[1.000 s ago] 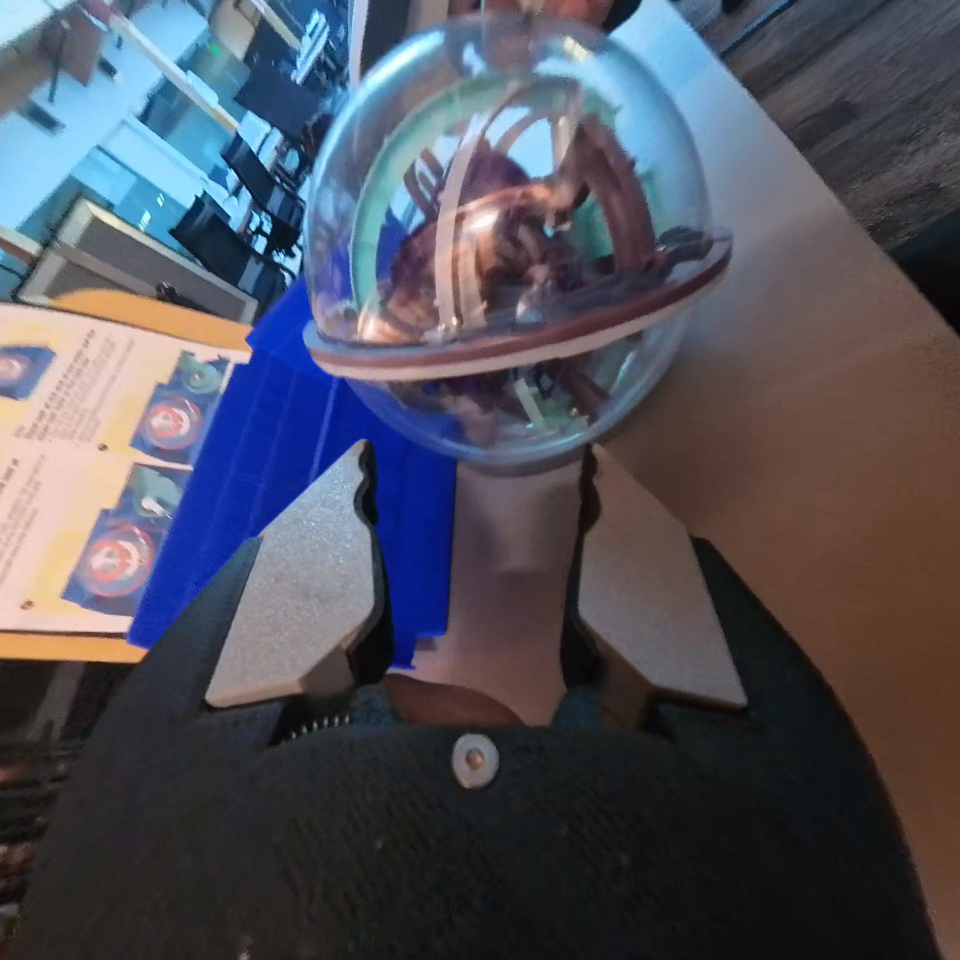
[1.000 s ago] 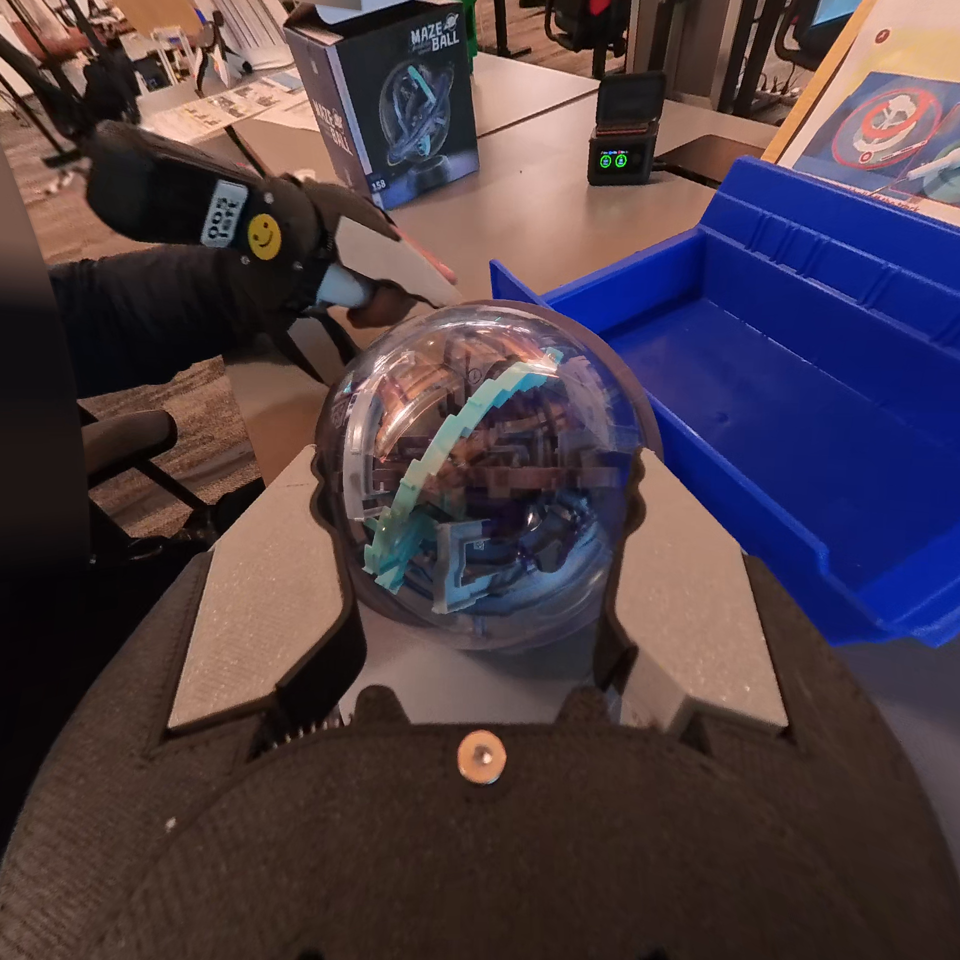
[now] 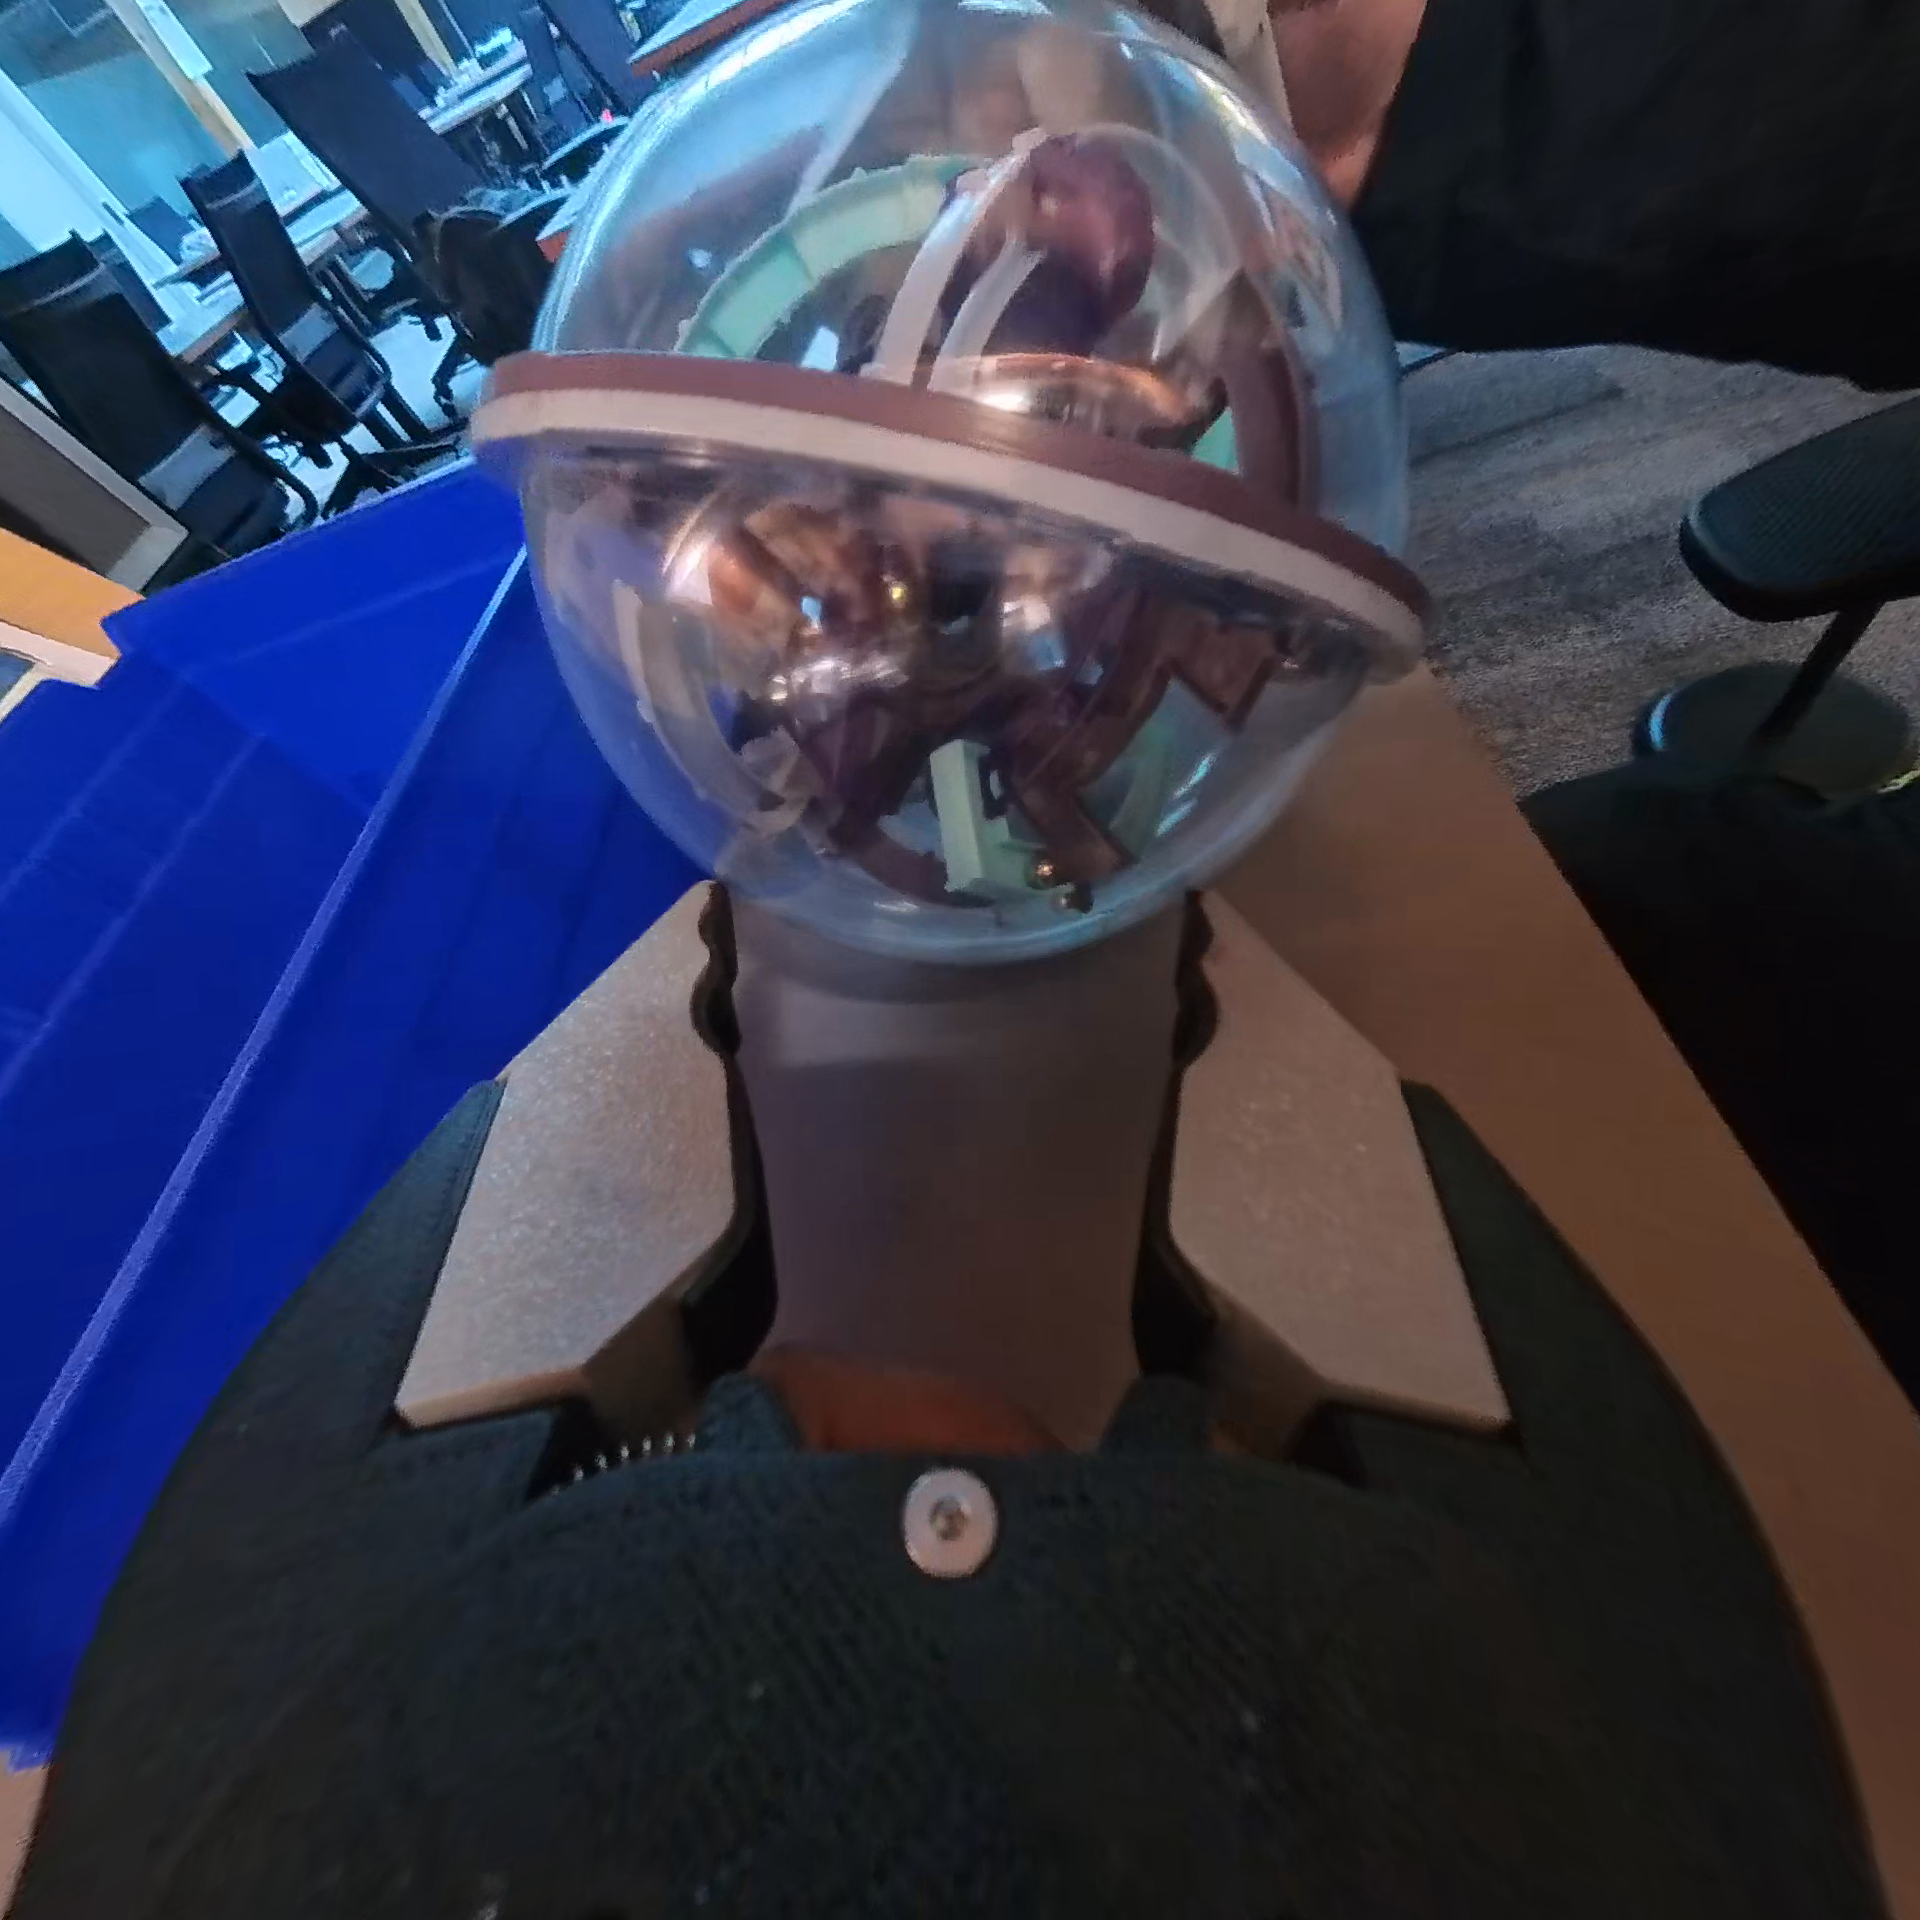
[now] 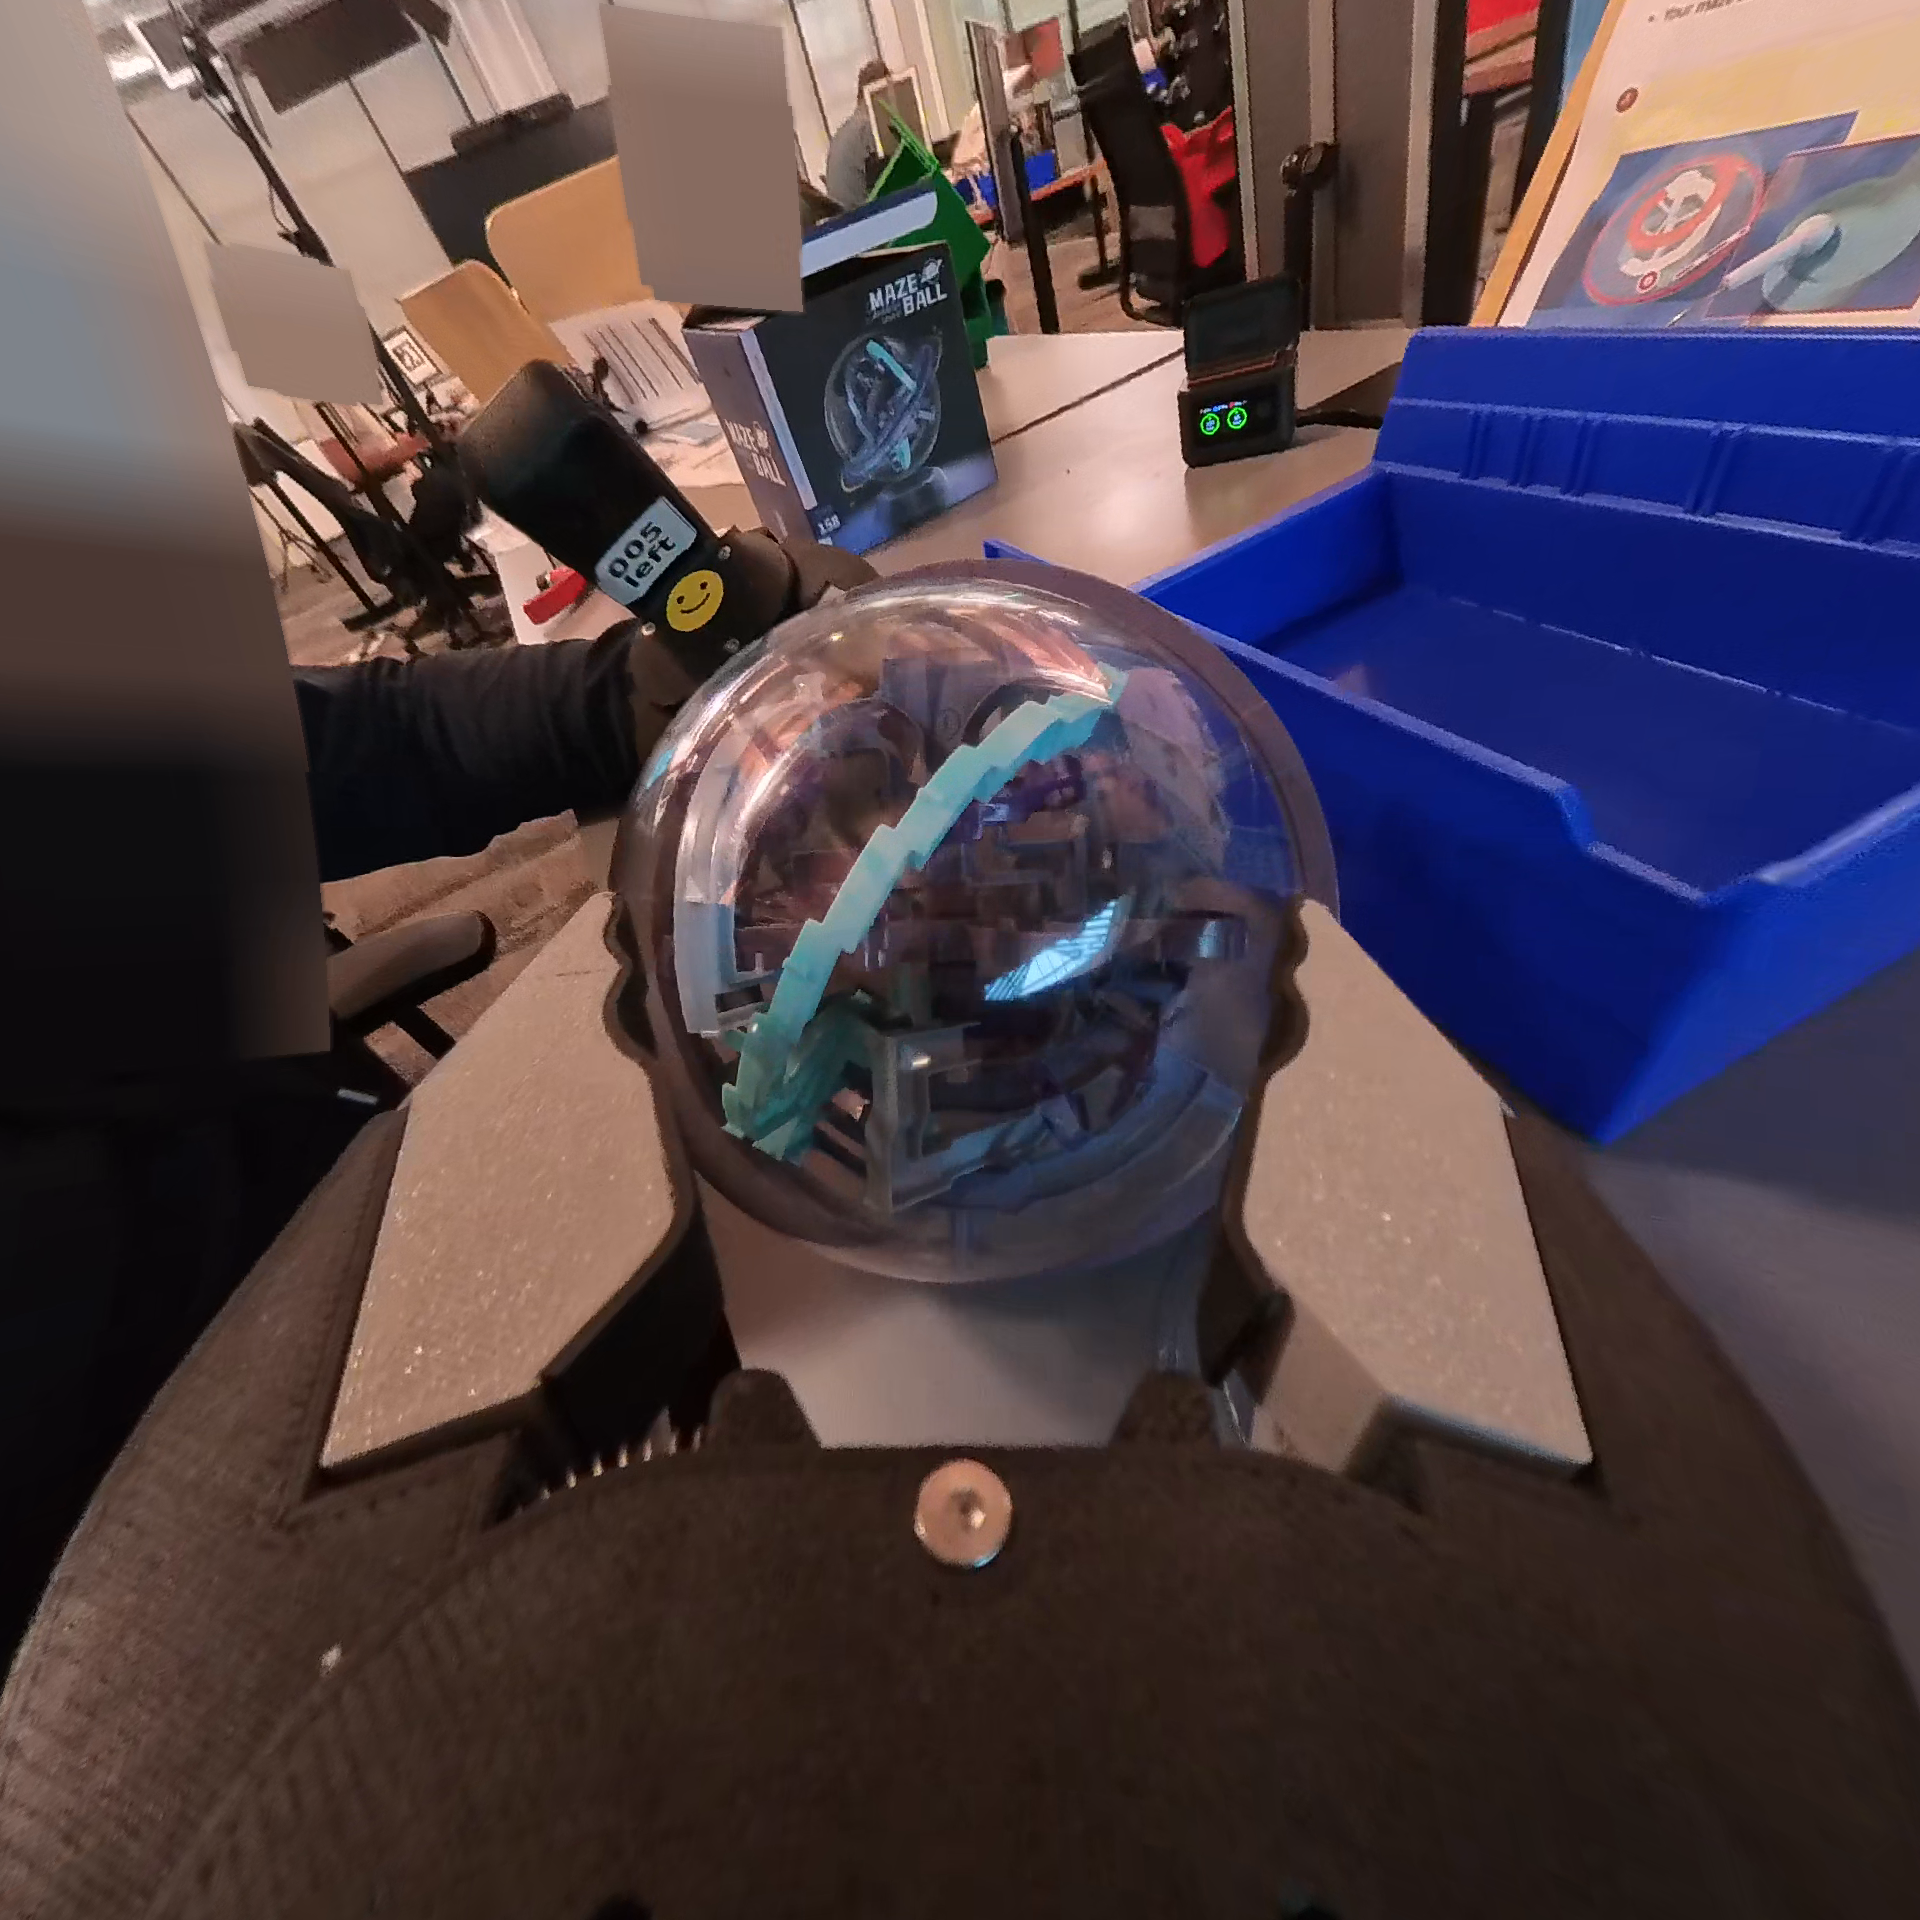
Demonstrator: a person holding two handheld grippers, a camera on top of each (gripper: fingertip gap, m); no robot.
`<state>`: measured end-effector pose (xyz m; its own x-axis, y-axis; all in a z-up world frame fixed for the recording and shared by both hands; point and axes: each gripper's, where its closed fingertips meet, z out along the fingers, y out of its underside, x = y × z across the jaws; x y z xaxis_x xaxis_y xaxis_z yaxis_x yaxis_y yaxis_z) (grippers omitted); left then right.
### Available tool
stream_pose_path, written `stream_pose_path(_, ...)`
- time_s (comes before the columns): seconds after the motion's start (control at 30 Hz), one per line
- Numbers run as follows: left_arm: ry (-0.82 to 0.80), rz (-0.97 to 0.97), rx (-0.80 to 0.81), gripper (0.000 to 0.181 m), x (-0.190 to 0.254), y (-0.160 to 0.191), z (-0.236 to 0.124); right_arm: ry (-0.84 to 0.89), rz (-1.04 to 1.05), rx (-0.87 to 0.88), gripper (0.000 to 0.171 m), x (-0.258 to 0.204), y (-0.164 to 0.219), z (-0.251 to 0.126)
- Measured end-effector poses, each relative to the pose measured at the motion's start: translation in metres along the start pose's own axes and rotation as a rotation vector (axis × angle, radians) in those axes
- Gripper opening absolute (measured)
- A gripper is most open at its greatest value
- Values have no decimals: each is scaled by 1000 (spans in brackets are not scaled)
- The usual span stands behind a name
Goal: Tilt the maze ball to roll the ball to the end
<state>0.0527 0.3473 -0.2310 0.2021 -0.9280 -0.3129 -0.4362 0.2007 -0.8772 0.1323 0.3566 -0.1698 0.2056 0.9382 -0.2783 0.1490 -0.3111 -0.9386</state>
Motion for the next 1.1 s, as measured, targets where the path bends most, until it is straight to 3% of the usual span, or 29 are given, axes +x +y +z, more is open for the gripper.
stream_pose_path(0.9,-62,26,104,86,7,-24,5,-45,-16,-26,121,5,24,-24)
stream_pose_path(1.1,-66,29,140,83,9,-33,3,24,-85,-37,132,2,10,-13)
